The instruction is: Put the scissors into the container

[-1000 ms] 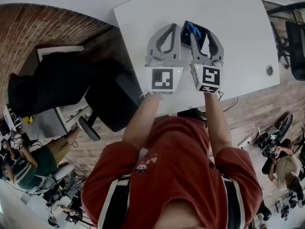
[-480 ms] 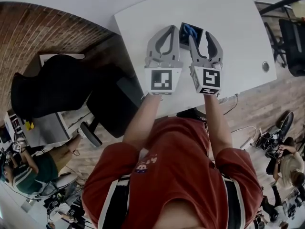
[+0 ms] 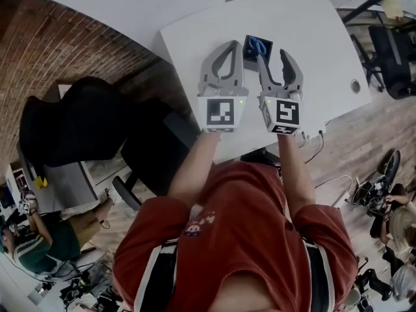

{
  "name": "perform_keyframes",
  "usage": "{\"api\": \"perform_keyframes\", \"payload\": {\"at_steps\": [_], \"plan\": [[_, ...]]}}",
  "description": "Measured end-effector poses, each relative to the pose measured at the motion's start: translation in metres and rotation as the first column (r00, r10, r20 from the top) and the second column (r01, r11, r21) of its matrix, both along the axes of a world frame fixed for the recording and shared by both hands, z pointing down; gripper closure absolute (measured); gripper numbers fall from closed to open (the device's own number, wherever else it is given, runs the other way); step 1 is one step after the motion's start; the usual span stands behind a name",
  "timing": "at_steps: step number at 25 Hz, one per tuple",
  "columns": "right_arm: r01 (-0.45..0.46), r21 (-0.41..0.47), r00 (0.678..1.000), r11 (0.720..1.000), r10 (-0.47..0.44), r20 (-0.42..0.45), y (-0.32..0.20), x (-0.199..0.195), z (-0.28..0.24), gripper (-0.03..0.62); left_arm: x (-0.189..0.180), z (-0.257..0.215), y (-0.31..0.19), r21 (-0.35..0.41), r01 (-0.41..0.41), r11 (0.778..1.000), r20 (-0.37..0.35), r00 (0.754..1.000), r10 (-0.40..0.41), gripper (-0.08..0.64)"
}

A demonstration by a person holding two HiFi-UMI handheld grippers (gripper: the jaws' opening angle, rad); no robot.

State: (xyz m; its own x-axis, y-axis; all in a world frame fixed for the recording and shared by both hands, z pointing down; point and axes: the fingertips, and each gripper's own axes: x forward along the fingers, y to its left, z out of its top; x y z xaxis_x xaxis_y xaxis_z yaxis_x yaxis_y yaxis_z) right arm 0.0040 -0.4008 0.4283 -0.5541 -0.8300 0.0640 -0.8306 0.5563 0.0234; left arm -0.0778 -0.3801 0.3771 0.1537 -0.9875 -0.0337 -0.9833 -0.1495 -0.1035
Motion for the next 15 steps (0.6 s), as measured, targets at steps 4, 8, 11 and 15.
{"api": "perform_keyframes", "payload": {"at_steps": [4,8,11,15], "plan": [[-0.015,0.032,1.000,0.999,0.015,0.002,0.014,0.000,-0.015,0.380,-0.001,-0.013,0.011,0.027,-0.012,1.000,-0.010,1.000,0.012,0.548],[-0.036,0.069,0.999,0.997,0.036,0.004,0.029,0.000,-0.032,0.380,-0.002,-0.022,0.024,0.049,-0.038,0.998,0.000,0.999,0.038,0.548],[-0.058,0.098,0.998,0.993,0.058,0.004,0.042,0.000,-0.044,0.380,-0.005,-0.025,0.034,0.048,-0.053,0.997,-0.008,0.999,0.053,0.548],[-0.089,0.149,0.996,0.985,0.088,0.009,0.059,0.001,-0.064,0.380,-0.005,-0.027,0.046,0.057,-0.095,0.994,0.008,0.996,0.094,0.548]]}}
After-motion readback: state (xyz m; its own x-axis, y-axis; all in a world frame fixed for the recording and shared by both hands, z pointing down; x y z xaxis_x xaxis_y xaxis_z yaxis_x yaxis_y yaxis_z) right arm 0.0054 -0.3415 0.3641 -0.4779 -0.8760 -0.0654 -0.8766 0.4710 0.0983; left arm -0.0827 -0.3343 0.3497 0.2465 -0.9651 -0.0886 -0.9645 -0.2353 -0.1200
